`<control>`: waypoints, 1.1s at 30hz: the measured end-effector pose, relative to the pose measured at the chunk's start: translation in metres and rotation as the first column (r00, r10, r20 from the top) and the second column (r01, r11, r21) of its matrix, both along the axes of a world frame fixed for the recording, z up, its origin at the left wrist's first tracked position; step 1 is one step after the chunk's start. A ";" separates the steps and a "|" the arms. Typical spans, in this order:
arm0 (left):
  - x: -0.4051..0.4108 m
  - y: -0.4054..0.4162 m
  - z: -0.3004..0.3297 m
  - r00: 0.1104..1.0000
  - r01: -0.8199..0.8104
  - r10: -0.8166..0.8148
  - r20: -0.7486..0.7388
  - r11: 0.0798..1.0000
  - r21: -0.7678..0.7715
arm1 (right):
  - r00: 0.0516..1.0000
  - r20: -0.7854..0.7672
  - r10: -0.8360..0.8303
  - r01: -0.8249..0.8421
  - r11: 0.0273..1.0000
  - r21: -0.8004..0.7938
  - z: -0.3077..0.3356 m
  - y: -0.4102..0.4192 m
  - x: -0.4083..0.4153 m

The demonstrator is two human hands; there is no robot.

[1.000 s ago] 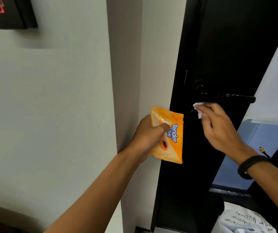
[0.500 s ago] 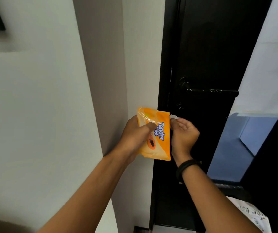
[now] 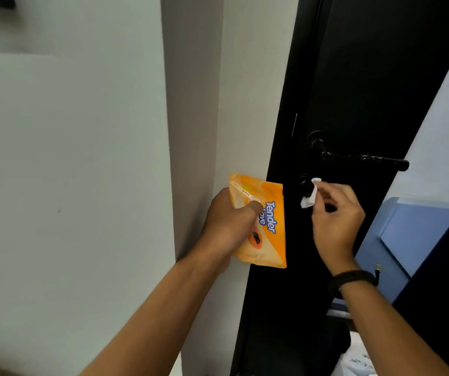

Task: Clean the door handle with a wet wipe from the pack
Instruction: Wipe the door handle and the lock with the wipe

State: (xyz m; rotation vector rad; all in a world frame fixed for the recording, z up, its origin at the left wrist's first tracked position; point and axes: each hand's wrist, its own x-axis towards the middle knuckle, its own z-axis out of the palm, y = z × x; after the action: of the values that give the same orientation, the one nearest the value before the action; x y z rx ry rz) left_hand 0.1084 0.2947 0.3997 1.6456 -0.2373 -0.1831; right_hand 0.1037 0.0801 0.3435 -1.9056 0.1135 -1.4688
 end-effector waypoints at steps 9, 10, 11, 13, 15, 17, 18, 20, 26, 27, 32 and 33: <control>0.003 -0.001 -0.002 0.999 -0.046 0.046 0.005 0.999 0.000 | 1.000 -0.006 0.000 0.002 0.939 0.344 -0.035 0.022 0.022; 0.002 -0.002 -0.002 0.998 -0.064 0.064 0.002 0.998 -0.003 | 1.000 0.018 0.002 -0.009 0.923 0.384 -0.039 0.033 0.025; 0.002 -0.002 -0.003 0.997 -0.074 0.074 -0.004 0.997 -0.006 | 0.999 0.047 -0.019 -0.001 0.924 0.383 -0.040 0.044 0.026; 0.002 -0.002 -0.004 0.997 -0.079 0.079 -0.010 0.997 -0.012 | 0.998 0.058 -0.030 0.007 0.930 0.367 -0.038 0.067 0.027; 0.001 -0.001 -0.004 0.997 -0.075 0.074 -0.014 0.997 -0.023 | 0.999 -0.022 0.033 -0.023 0.932 0.362 -0.034 0.075 0.026; 0.000 -0.001 -0.004 0.997 -0.073 0.072 -0.013 0.996 -0.044 | 0.978 -0.176 0.112 -0.069 0.969 0.235 -0.037 0.068 0.026; 0.001 -0.001 -0.004 0.997 -0.072 0.071 -0.009 0.996 -0.058 | 0.960 -0.235 0.155 -0.108 0.974 0.199 -0.042 0.061 0.026; 0.001 -0.001 -0.003 0.998 -0.067 0.067 -0.005 0.993 -0.095 | 0.952 -0.288 0.102 -0.083 0.994 0.078 -0.045 0.052 0.026; 0.002 -0.003 0.001 0.997 -0.076 0.078 0.003 0.983 -0.169 | 0.989 -0.038 -0.144 0.141 0.987 -0.079 -0.042 0.044 0.033; 0.002 -0.003 0.001 0.997 -0.078 0.079 -0.004 0.982 -0.172 | 0.985 -0.060 -0.160 0.153 0.983 -0.098 -0.042 0.045 0.032; 0.001 -0.003 -0.002 0.998 -0.063 0.059 -0.028 0.984 -0.165 | 0.981 -0.080 -0.177 0.172 0.983 -0.066 -0.044 0.055 0.033; 0.001 -0.003 -0.002 0.998 -0.059 0.054 -0.031 0.984 -0.167 | 0.985 -0.060 -0.162 0.160 0.986 -0.037 -0.042 0.053 0.033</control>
State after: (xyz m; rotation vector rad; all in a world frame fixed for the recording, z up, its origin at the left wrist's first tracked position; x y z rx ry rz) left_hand 0.1091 0.2916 0.3981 1.4798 -0.1806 -0.1379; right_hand 0.1372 0.1327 0.3018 -2.0090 0.2813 -1.5242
